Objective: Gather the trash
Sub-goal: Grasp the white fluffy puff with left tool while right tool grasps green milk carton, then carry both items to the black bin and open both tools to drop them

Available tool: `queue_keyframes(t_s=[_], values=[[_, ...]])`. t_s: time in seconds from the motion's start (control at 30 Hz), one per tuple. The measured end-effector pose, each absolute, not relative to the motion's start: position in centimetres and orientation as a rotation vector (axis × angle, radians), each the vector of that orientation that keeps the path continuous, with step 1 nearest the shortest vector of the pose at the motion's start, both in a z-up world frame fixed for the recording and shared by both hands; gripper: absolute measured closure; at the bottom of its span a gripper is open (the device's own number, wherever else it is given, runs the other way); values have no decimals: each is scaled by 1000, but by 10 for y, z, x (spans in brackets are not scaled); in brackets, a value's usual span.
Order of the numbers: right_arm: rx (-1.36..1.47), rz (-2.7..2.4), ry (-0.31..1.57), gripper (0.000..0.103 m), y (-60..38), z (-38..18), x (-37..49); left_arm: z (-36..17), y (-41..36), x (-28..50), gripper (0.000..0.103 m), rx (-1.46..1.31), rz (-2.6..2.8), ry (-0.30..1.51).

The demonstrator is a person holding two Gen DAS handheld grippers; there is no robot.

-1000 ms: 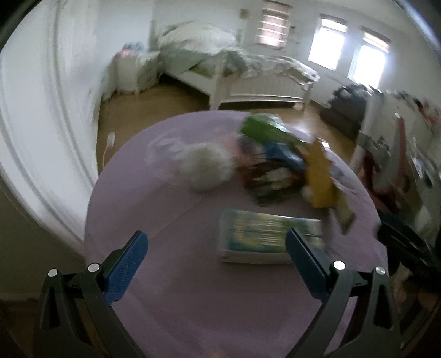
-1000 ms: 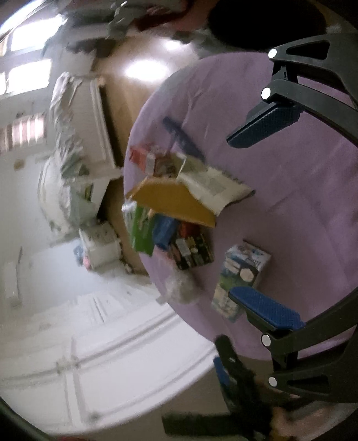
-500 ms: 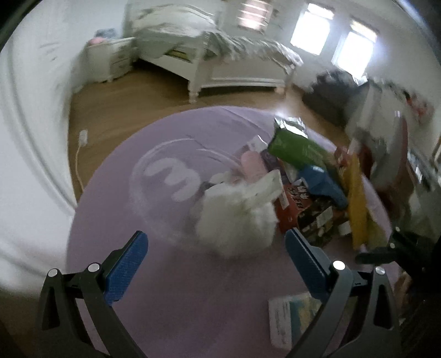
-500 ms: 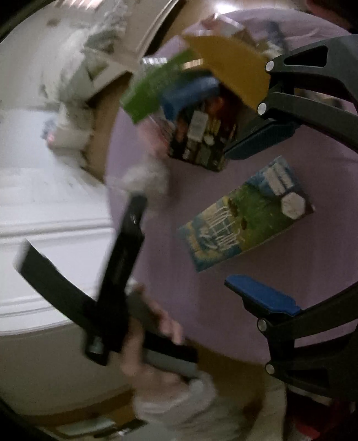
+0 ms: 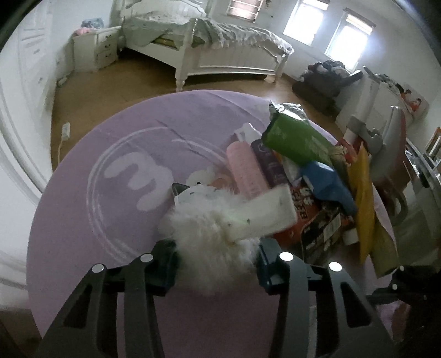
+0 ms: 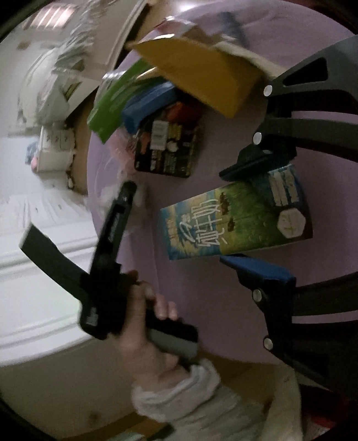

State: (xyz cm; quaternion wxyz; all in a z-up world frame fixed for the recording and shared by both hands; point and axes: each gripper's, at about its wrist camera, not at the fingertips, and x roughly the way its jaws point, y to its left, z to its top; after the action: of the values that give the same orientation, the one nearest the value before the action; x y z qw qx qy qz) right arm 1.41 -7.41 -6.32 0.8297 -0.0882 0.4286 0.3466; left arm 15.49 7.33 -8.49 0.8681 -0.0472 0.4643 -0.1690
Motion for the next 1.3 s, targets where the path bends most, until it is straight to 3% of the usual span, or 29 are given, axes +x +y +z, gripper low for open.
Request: queue_keyframes(t_s=[0.33, 0.57, 1.0, 1.3], values=[[382, 577, 712, 50, -212, -29, -28, -24, 52, 90, 60, -164, -403, 839], [694, 160, 421, 50, -358, -30, -98, 19, -93, 50, 60, -67, -713, 782], [1019, -364, 383, 50, -536, -130, -174, -60, -363, 25, 60, 106, -1026, 988], [1073, -361, 433, 50, -572, -160, -169, -106, -417, 38, 57, 186, -1006, 1077]])
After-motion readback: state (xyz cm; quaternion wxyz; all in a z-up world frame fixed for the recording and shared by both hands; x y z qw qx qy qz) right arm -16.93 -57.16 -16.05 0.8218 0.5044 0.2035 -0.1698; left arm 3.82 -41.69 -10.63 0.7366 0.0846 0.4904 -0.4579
